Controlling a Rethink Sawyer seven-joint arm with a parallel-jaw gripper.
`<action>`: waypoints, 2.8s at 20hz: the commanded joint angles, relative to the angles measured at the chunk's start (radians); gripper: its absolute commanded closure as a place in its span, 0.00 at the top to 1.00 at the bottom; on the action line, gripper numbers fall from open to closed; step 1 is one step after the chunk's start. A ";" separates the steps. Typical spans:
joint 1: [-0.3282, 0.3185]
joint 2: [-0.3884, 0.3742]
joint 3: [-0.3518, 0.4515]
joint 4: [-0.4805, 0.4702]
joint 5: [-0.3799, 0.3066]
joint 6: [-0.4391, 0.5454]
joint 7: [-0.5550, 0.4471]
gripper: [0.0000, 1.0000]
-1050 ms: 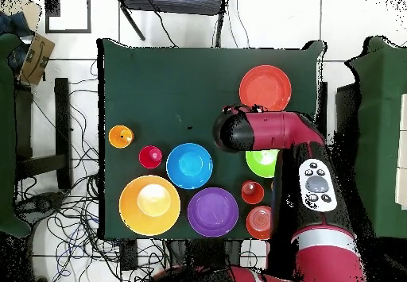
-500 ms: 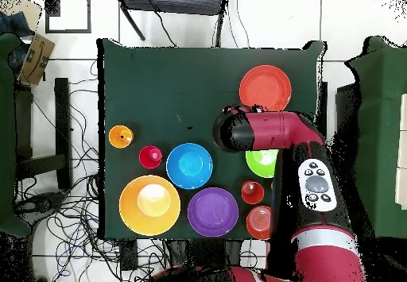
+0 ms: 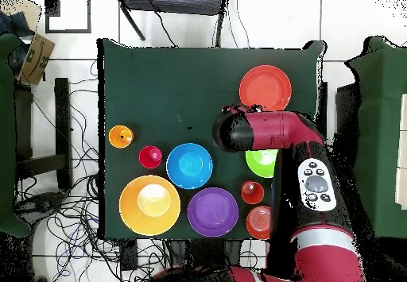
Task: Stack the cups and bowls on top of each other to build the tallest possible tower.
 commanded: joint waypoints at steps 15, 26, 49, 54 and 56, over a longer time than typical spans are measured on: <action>-0.052 -0.173 0.084 0.316 0.165 0.088 0.036 1.00; -0.063 -0.171 0.101 0.331 0.198 0.092 0.026 1.00; -0.097 -0.191 0.102 0.392 0.194 -0.011 0.031 1.00; -0.096 -0.194 0.093 0.382 0.182 -0.013 0.030 1.00; -0.098 -0.194 0.093 0.377 0.182 -0.006 0.028 1.00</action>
